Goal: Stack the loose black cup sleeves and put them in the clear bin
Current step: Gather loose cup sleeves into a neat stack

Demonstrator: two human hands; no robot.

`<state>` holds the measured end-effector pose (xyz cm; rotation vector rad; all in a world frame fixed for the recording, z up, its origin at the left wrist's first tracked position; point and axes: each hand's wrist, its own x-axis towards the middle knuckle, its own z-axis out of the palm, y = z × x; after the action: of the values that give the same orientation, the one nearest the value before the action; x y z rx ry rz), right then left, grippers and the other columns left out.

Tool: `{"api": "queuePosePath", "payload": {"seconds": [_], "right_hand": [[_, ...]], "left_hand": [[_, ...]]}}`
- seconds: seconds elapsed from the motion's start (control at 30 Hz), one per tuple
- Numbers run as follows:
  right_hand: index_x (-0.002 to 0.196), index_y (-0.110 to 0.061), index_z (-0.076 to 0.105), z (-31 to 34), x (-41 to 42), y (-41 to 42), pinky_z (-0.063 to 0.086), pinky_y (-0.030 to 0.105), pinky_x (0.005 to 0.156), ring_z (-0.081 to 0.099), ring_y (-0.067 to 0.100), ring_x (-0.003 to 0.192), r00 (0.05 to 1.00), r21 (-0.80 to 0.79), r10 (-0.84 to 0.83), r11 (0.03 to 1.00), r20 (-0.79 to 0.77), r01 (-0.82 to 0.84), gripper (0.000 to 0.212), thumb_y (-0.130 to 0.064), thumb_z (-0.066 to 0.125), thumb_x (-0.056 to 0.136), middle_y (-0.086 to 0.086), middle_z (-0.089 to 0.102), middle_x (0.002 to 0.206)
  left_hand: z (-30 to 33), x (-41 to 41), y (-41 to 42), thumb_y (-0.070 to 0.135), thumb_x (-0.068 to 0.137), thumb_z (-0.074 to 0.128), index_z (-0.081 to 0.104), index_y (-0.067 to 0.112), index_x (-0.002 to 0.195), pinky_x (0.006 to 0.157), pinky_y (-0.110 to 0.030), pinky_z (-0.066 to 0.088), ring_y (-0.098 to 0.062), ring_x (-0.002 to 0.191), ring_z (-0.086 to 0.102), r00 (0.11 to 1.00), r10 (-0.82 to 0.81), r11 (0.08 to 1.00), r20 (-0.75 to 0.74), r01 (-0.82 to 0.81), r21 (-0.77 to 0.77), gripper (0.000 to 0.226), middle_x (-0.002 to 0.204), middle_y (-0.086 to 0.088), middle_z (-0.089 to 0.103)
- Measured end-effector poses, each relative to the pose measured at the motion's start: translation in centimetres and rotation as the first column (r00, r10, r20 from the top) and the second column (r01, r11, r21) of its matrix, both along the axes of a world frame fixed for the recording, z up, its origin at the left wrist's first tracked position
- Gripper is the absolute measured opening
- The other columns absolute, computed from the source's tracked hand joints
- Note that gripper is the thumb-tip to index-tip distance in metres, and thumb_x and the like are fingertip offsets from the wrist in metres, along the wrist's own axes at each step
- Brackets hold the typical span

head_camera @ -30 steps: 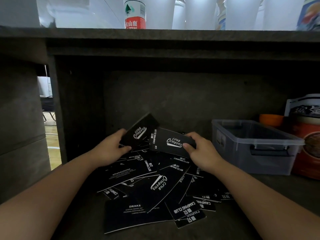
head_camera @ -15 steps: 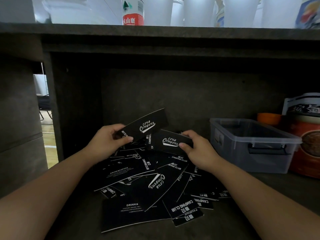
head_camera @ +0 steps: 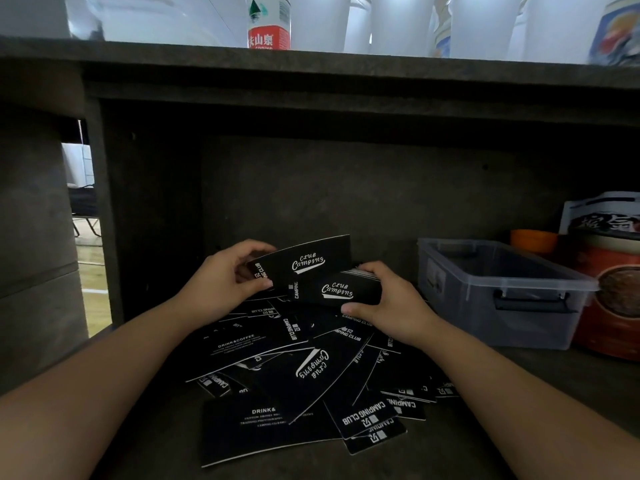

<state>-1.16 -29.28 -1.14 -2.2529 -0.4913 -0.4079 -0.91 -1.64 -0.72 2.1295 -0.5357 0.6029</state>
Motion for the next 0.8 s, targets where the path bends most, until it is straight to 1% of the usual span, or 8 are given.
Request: {"api": "queuePosePath", "payload": {"seconds": [0.07, 0.13, 0.27, 0.4, 0.53, 0.63, 0.7, 0.8], "right_hand": [[0.125, -0.028, 0.048, 0.0, 0.0, 0.0, 0.042, 0.011, 0.079, 0.057, 0.0, 0.099, 1.0, 0.012, -0.004, 1.0, -0.001, 0.004, 0.062, -0.031, 0.082, 0.072, -0.015, 0.059, 0.107], [0.125, -0.028, 0.049, 0.0, 0.0, 0.0, 0.042, 0.013, 0.082, 0.058, 0.002, 0.1, 1.0, 0.013, -0.016, 1.0, 0.009, 0.016, 0.062, -0.032, 0.082, 0.072, -0.014, 0.059, 0.107], [0.122, -0.029, 0.052, 0.0, 0.0, 0.0, 0.039, 0.006, 0.076, 0.056, -0.005, 0.093, 0.999, 0.002, -0.024, 1.0, 0.036, 0.024, 0.061, -0.028, 0.084, 0.07, -0.02, 0.059, 0.1], [0.118, -0.031, 0.051, 0.1, 0.0, -0.1, 0.037, 0.0, 0.069, 0.052, -0.012, 0.086, 0.999, -0.02, -0.026, 0.999, 0.047, 0.027, 0.06, -0.027, 0.085, 0.069, -0.024, 0.056, 0.095], [0.112, -0.033, 0.052, 0.0, 0.0, -0.1, 0.039, -0.001, 0.067, 0.053, -0.014, 0.086, 0.997, -0.015, -0.024, 1.0, 0.068, 0.025, 0.05, -0.033, 0.082, 0.072, -0.025, 0.058, 0.093], [0.115, -0.029, 0.054, -0.1, 0.1, -0.1, 0.04, 0.005, 0.073, 0.057, -0.006, 0.09, 0.997, 0.0, -0.024, 1.0, 0.074, 0.024, 0.037, -0.035, 0.072, 0.083, -0.018, 0.062, 0.099], [0.12, -0.026, 0.055, -0.1, 0.3, -0.2, 0.042, 0.014, 0.078, 0.059, 0.004, 0.095, 0.996, -0.019, -0.039, 0.999, 0.078, 0.04, 0.032, -0.031, 0.065, 0.089, -0.009, 0.064, 0.105], [0.121, -0.027, 0.054, -0.1, 0.4, -0.1, 0.046, 0.024, 0.085, 0.059, 0.01, 0.098, 0.995, -0.029, -0.059, 0.998, 0.077, 0.061, 0.029, -0.026, 0.06, 0.093, -0.004, 0.065, 0.108]], "left_hand": [[0.1, 0.0, -0.1, 0.007, 0.084, 0.073, 0.061, 0.037, 0.112, 0.07, -0.019, 0.054, -0.005, 0.076, 0.069, 1.0, 0.0, 1.0, 0.031, 0.001, -0.011, 0.043, 0.1, 0.008, 0.071], [0.1, 0.1, -0.1, 0.006, 0.085, 0.071, 0.062, 0.04, 0.109, 0.07, -0.019, 0.053, -0.004, 0.077, 0.068, 0.999, 0.003, 1.0, 0.048, -0.002, -0.006, 0.042, 0.097, 0.008, 0.071], [0.0, 0.4, 0.0, 0.007, 0.085, 0.071, 0.066, 0.039, 0.1, 0.074, -0.021, 0.051, -0.003, 0.079, 0.067, 0.998, 0.017, 0.999, 0.059, -0.019, 0.034, 0.035, 0.089, 0.011, 0.071], [0.1, 0.3, 0.0, 0.008, 0.085, 0.072, 0.067, 0.036, 0.1, 0.074, -0.018, 0.05, -0.002, 0.076, 0.065, 0.998, 0.023, 0.999, 0.063, -0.024, 0.023, 0.032, 0.083, 0.003, 0.069], [-0.1, 0.2, -0.6, 0.006, 0.08, 0.077, 0.067, 0.032, 0.102, 0.077, -0.021, 0.054, -0.01, 0.078, 0.069, 1.0, 0.008, 1.0, 0.007, -0.008, -0.003, 0.035, 0.084, 0.0, 0.071], [-0.4, 0.2, -1.1, 0.0, 0.078, 0.077, 0.063, 0.035, 0.104, 0.081, -0.025, 0.058, -0.012, 0.082, 0.071, 0.998, -0.051, 0.998, -0.037, 0.05, -0.026, 0.046, 0.09, 0.0, 0.07], [-0.6, 0.4, -1.3, 0.0, 0.078, 0.077, 0.056, 0.039, 0.109, 0.088, -0.028, 0.056, -0.013, 0.091, 0.069, 0.994, -0.078, 0.997, -0.075, 0.076, -0.026, 0.054, 0.102, 0.003, 0.066], [-0.4, 0.3, -1.1, 0.021, 0.075, 0.082, 0.045, 0.041, 0.127, 0.1, -0.029, 0.048, -0.007, 0.111, 0.057, 0.992, 0.002, 0.997, -0.127, 0.008, 0.081, 0.067, 0.124, 0.009, 0.054]]}}
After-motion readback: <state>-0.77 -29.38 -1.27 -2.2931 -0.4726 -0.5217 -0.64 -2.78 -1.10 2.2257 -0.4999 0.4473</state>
